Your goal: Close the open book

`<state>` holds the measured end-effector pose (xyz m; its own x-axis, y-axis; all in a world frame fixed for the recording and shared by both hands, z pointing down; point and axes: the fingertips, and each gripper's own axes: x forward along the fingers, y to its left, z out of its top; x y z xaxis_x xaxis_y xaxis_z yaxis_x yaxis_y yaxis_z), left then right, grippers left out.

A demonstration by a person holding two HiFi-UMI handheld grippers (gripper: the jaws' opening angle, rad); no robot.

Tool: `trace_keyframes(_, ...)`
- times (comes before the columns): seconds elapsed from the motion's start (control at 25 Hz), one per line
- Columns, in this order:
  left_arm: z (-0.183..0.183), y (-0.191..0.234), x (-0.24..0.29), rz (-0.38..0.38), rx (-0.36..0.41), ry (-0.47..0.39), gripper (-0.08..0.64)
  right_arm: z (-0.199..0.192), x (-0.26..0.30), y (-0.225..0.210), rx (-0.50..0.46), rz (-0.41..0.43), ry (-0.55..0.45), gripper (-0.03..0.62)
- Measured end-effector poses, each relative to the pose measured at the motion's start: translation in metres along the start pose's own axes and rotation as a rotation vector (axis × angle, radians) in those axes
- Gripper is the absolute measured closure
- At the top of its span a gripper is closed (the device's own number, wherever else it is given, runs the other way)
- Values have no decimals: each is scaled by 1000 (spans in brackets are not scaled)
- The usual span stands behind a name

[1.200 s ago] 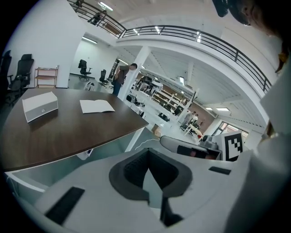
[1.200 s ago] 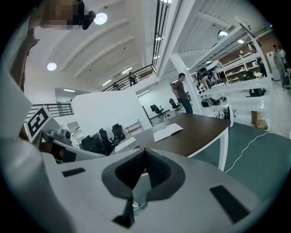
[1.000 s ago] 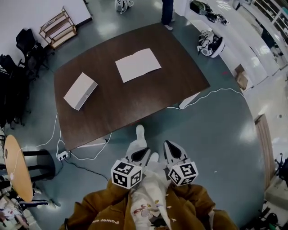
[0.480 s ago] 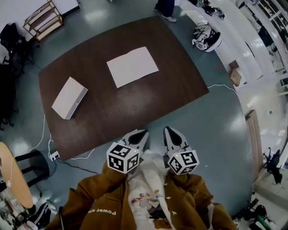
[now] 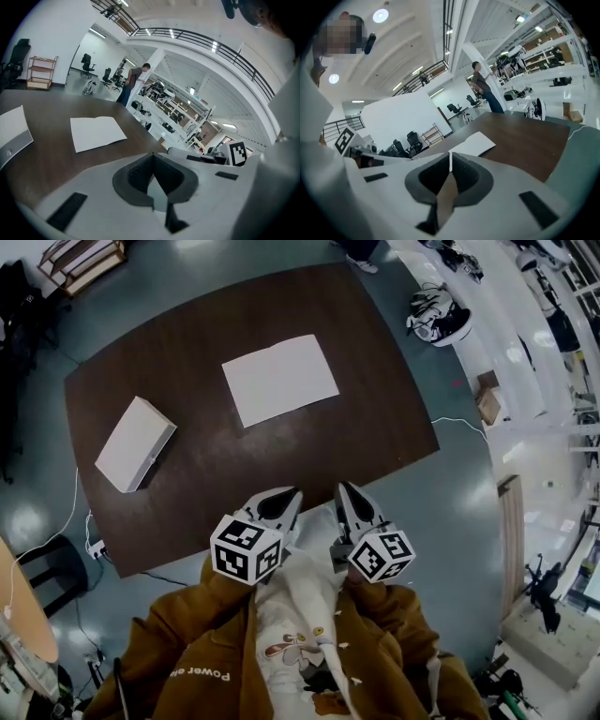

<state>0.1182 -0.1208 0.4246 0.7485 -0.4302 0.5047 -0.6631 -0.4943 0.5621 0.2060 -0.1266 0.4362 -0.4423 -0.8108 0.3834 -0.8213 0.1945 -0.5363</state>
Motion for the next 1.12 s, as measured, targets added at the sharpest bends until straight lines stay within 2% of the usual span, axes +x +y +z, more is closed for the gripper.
trace_keyframes(0.24,18,21,23,58,-22,-16,554,3,61,-25,203,98,54,578)
trace_keyframes(0.32,18,21,35,33,-21,-29,554,0,82,-34,308,145,69,482)
trace_keyframes(0.44,14,31,49,62,-28,-15,554,-1,113,-48,447,181,74,444)
trace_keyframes(0.56,11,45,56,114,-65,-9,554,-2,141,-58,515,212,80,422)
trace_keyframes(0.64,11,51,59,137,-90,-17,554,-8,154,-73,563,170,105,407)
trace_keyframes(0.76,12,59,62,158,-127,-26,554,-21,168,-105,667,47,141,384)
trace_keyframes(0.96,8,72,69,194,-181,-30,554,-24,205,-130,827,52,108,369)
trace_keyframes(1.12,-3,92,76,231,-227,-19,554,-30,230,-144,901,44,94,360)
